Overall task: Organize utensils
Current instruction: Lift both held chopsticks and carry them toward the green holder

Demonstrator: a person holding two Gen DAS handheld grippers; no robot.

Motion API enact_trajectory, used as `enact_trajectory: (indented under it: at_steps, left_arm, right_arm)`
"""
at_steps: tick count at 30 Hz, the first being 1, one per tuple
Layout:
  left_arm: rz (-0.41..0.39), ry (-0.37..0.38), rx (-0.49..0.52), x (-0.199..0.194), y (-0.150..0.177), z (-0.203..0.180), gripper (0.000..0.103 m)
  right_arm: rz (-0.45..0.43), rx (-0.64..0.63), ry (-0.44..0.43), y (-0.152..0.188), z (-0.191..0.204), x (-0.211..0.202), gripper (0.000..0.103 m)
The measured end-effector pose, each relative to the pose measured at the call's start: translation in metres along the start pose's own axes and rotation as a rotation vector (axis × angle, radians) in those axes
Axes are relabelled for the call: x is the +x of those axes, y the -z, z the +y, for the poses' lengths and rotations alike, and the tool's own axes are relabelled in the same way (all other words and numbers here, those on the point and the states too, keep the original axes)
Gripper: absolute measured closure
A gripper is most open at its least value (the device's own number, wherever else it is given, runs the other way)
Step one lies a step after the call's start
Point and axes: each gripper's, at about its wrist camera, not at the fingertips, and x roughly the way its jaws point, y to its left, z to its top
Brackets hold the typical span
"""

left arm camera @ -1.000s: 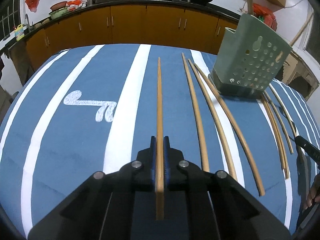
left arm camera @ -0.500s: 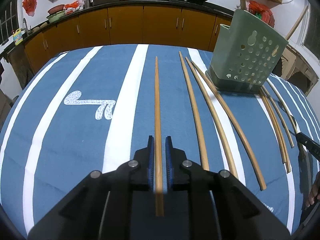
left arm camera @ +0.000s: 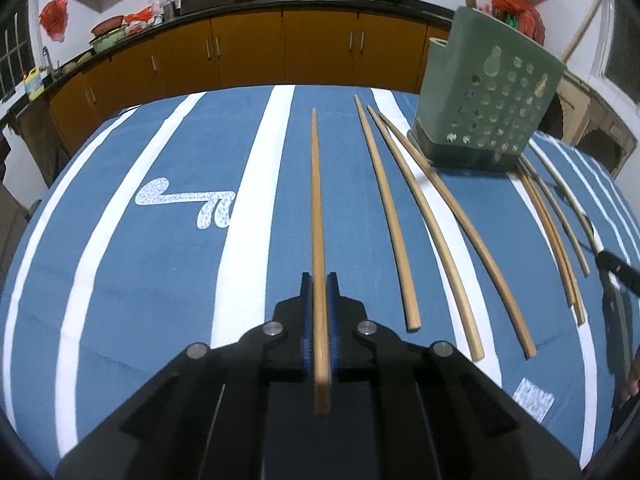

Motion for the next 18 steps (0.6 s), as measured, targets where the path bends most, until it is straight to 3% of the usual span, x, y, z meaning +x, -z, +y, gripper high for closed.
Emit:
enact_trajectory:
  at_steps: [6, 13, 18]
  left_arm:
    - [-0.048, 0.0, 0.023, -0.023, -0.003, 0.003, 0.095]
    - [-0.169, 0.032, 0.022, -0.068, -0.022, 0.006, 0.095]
    - [-0.217, 0.037, 0.029, -0.082, -0.034, 0.006, 0.095]
  right_arm:
    - [-0.097, -0.029, 0.018, -0.01, 0.0, -0.032, 0.095]
    - [-0.237, -0.058, 0.015, -0.034, 0.006, -0.071, 0.095]
    - [-0.21, -0.073, 0.012, -0.041, 0.008, -0.065, 0.095]
